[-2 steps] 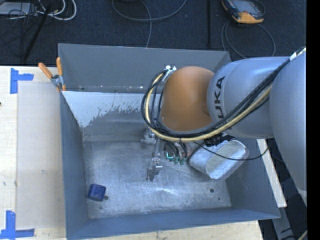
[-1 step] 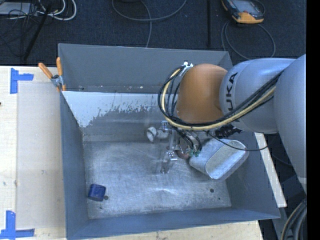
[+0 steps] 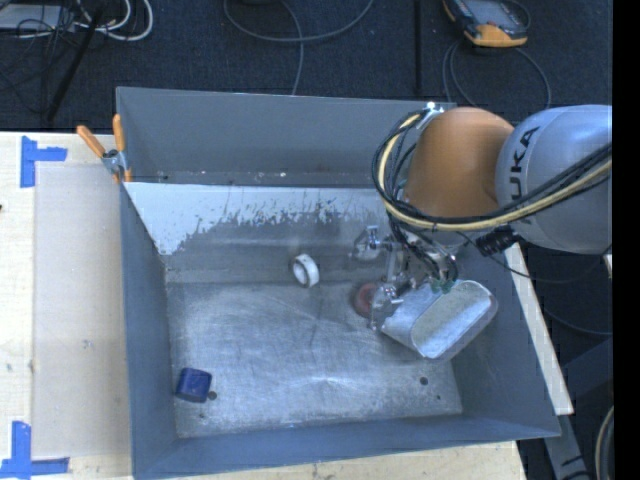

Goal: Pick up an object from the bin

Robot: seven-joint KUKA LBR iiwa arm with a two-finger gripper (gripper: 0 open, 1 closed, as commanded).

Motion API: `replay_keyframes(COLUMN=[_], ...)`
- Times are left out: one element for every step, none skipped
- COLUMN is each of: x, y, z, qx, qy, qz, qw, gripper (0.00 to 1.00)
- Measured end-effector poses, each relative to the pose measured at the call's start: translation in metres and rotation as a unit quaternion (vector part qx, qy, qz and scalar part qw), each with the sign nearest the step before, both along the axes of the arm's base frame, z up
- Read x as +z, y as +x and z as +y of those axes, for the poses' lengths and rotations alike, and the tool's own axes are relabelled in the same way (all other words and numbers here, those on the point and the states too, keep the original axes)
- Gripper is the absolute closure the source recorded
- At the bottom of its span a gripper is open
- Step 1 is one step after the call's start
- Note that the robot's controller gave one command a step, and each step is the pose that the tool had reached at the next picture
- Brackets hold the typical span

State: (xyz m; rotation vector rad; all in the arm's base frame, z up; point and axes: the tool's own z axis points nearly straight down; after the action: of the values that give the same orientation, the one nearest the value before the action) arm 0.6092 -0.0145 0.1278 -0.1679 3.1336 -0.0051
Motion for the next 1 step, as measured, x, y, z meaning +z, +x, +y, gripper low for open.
replay_keyframes(x=[-0.0542], y=[0.0035], z=[-0.0346], qx=[0.031], qy=[0.003], qz=[0.0023], qw=[0.9995], gripper=[0.0])
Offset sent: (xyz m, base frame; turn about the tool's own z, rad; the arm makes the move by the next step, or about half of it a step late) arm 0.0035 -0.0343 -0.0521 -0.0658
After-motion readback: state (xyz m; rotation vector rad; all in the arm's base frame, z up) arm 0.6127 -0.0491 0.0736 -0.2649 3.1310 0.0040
